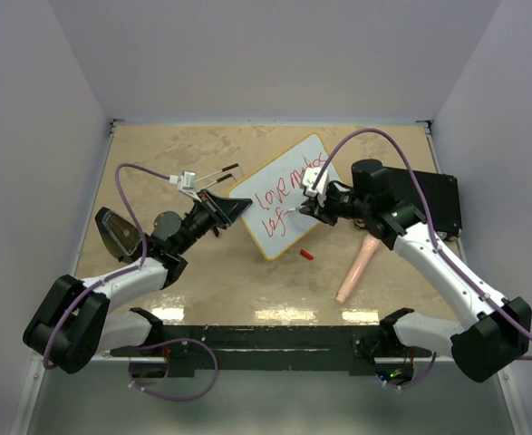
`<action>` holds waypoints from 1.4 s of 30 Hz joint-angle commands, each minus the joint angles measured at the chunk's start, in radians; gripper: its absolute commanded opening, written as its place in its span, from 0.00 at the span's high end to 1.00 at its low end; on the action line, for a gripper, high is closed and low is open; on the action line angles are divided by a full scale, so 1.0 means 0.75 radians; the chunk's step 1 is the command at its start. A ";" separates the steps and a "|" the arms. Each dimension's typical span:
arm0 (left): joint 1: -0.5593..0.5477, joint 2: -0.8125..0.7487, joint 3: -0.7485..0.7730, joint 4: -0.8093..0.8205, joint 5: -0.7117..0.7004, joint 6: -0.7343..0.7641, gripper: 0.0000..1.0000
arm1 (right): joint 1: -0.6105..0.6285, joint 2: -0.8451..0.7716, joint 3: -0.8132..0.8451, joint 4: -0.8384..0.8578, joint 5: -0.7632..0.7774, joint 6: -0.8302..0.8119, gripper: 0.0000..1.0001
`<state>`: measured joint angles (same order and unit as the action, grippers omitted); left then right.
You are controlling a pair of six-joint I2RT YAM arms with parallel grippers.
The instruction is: Write a sentence on the whiteboard
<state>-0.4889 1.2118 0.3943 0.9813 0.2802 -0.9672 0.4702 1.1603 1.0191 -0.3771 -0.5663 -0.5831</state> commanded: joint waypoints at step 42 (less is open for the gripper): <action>0.010 -0.024 0.049 0.252 0.023 -0.036 1.00 | -0.005 0.018 -0.023 -0.050 -0.037 -0.047 1.00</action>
<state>-0.4843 1.2293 0.3943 0.9794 0.2874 -0.9653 0.4694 1.1885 1.0092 -0.4076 -0.6449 -0.6144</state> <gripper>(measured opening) 0.078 0.144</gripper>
